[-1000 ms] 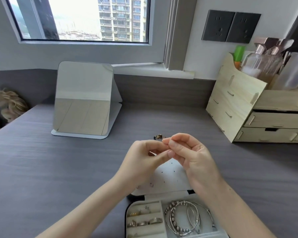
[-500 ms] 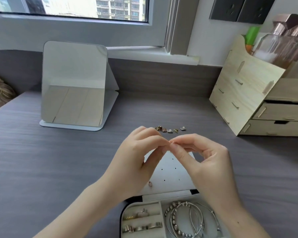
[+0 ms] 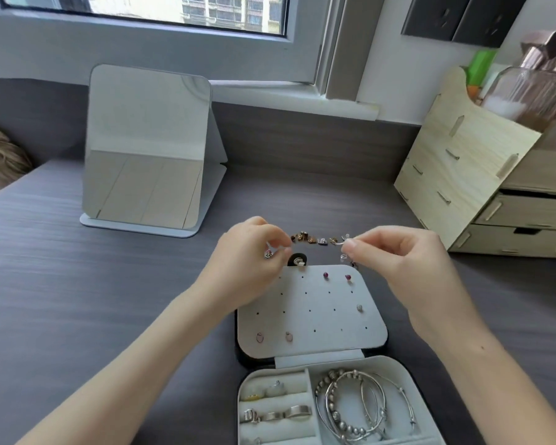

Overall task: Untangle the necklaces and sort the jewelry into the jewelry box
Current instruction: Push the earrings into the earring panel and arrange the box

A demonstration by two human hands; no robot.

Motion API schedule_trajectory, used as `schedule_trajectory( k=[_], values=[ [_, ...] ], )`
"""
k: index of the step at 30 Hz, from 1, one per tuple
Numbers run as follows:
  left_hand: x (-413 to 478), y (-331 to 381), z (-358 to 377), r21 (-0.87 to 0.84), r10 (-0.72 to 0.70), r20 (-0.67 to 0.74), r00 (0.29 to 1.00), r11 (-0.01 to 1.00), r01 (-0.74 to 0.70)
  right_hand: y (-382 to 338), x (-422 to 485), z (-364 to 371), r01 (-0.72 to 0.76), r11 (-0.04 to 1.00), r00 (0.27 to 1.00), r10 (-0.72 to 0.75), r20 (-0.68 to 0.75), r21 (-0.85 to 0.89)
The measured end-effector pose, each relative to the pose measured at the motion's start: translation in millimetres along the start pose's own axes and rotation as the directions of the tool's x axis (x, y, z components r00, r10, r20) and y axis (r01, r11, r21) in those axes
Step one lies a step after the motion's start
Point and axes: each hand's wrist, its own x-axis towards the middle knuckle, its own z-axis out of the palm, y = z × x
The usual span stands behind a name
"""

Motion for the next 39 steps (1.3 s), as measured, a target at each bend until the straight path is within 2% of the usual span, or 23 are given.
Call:
schedule_trajectory(
  k=[3, 5, 9, 13, 16, 22, 25, 33, 39],
  values=[
    [6.8, -0.3, 0.3, 0.041, -0.046, 0.121, 0.992, 0.998, 0.041, 3.1, -4.1, -0.1, -0.023, 0.999, 0.999, 0.024, 0.033, -0.036],
    [9.1, -0.9, 1.2, 0.03, -0.044, 0.14, 0.989, 0.999, 0.04, 5.0, -5.8, -0.5, -0.015, 0.998, 0.999, 0.017, 0.039, -0.066],
    [10.4, -0.5, 6.9, 0.002, 0.012, 0.112, 0.994, 1.0, -0.012, 12.1, -5.6, 1.8, -0.002, 0.993, 0.999, 0.007, 0.042, -0.119],
    [7.0, 2.8, 10.2, -0.004, 0.107, 0.008, 0.994, 0.994, -0.107, 16.6, -4.9, 5.1, -0.008, 0.993, 1.0, 0.009, 0.012, -0.116],
    [2.7, 2.8, 12.7, 0.018, 0.138, 0.019, 0.99, 0.99, -0.138, 16.5, -8.1, 7.0, -0.026, 0.992, 1.0, 0.027, 0.01, -0.123],
    [-0.4, -3.6, 21.5, -0.003, 0.086, 0.003, 0.996, 0.996, -0.086, 13.4, -5.8, 17.4, -0.053, 0.931, 0.995, 0.081, 0.063, -0.36],
    [3.7, 1.8, 22.5, 0.063, 0.093, -0.032, 0.995, 0.994, -0.091, 12.5, -3.9, 18.7, -0.052, 0.898, 0.993, 0.092, 0.07, -0.437],
    [8.1, 4.6, 27.0, 0.29, 0.205, -0.088, 0.975, 0.941, -0.172, 16.6, 4.9, 25.7, -0.108, 0.883, 0.976, 0.181, 0.119, -0.456],
    [8.8, 1.5, 29.6, 0.329, 0.248, -0.089, 0.965, 0.921, -0.206, 10.8, 3.5, 27.7, -0.112, 0.865, 0.964, 0.213, 0.156, -0.49]
  ],
)
